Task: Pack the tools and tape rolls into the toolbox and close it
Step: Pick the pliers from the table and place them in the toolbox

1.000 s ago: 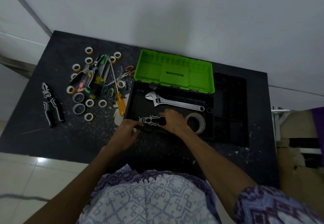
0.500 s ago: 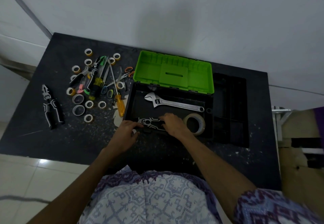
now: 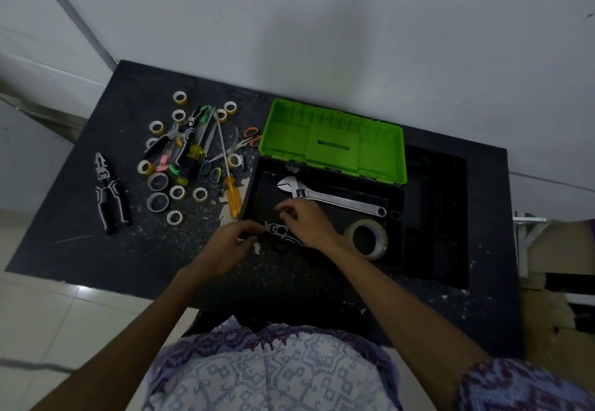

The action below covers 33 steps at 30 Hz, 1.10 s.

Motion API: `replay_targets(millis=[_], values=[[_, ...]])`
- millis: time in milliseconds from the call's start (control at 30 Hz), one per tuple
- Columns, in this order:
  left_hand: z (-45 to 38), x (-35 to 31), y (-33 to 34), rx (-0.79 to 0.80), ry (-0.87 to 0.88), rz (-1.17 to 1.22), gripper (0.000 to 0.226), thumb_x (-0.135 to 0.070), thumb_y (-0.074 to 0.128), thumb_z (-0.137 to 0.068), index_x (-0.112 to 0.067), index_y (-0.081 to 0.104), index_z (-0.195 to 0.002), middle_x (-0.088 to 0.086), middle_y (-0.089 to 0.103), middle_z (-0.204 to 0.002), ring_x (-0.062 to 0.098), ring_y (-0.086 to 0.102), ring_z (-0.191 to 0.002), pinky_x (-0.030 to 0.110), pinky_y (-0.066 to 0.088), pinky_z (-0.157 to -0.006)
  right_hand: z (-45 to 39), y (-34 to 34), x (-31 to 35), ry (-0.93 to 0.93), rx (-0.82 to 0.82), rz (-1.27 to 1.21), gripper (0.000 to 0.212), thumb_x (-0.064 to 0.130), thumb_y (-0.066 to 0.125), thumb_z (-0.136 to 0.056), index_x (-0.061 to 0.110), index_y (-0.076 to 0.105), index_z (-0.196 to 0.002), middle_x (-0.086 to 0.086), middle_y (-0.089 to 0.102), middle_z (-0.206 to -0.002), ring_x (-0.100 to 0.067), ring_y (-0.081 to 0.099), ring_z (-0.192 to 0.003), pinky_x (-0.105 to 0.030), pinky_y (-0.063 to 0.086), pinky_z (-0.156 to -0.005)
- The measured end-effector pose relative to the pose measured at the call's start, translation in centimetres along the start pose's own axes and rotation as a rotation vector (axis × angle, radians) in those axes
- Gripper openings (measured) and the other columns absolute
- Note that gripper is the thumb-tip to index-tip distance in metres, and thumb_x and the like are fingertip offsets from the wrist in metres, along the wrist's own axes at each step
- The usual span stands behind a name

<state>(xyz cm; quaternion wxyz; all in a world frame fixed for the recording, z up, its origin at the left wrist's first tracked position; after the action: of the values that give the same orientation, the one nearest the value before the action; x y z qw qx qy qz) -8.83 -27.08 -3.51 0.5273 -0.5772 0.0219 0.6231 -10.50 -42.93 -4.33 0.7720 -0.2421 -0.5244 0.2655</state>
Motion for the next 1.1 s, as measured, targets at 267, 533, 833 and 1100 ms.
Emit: replay_targets(millis=[267, 533, 833, 1100], values=[[2.8, 8.4, -7.5, -0.301, -0.290, 0.490, 0.025, -0.003, 0.055, -0.094, -0.024, 0.065, -0.105, -0.011, 0.067, -0.103, -0.008, 0.065, -0.089, 0.009, 0.050, -0.073, -4.8, 1.9, 8.8, -0.120, 0.031, -0.195, 0.018, 0.018, 0.057, -0.099, 0.015, 0.071, -0.110, -0.001, 0.068, -0.112, -0.009, 0.061, -0.094, -0.023, 0.050, -0.081], [4.2, 17.5, -12.9, -0.455, -0.573, 0.644, 0.027, -0.003, 0.057, -0.093, 0.003, 0.061, -0.118, 0.013, 0.064, -0.104, -0.006, 0.063, -0.056, 0.008, 0.050, -0.054, -10.2, 7.8, 12.3, 0.075, 0.214, -0.265, 0.024, 0.022, 0.055, -0.100, 0.012, 0.067, -0.118, -0.006, 0.067, -0.117, -0.022, 0.065, -0.103, -0.035, 0.054, -0.089], [-2.1, 19.5, -21.7, -0.499, -0.530, 0.389, 0.029, -0.018, 0.061, -0.092, -0.007, 0.065, -0.119, 0.010, 0.067, -0.117, 0.016, 0.062, -0.103, 0.022, 0.047, -0.085, -16.4, 11.7, 13.6, 0.329, 0.213, -0.354, 0.024, 0.024, 0.055, -0.100, 0.008, 0.071, -0.109, -0.013, 0.068, -0.114, -0.032, 0.066, -0.100, -0.046, 0.056, -0.089], [-7.8, 19.0, -24.7, -0.416, -0.467, 0.126, 0.041, -0.010, 0.057, -0.091, -0.009, 0.054, -0.132, 0.012, 0.062, -0.127, 0.026, 0.058, -0.117, 0.032, 0.042, -0.097, -20.0, 11.6, 14.8, 0.323, 0.049, -0.119, 0.052, 0.047, 0.055, -0.097, 0.016, 0.041, -0.058, -0.001, 0.039, -0.052, -0.019, 0.040, -0.046, -0.030, 0.032, -0.049]])
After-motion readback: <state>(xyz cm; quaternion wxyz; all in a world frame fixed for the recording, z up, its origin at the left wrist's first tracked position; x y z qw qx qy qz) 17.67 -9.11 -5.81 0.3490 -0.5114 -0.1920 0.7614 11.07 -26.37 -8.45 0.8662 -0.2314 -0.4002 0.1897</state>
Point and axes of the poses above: each hand's wrist, its own z-axis away from the middle knuckle, its own y-axis out of the palm, x = y × z, the point moved 10 cm from there along -z, towards the middle knuckle
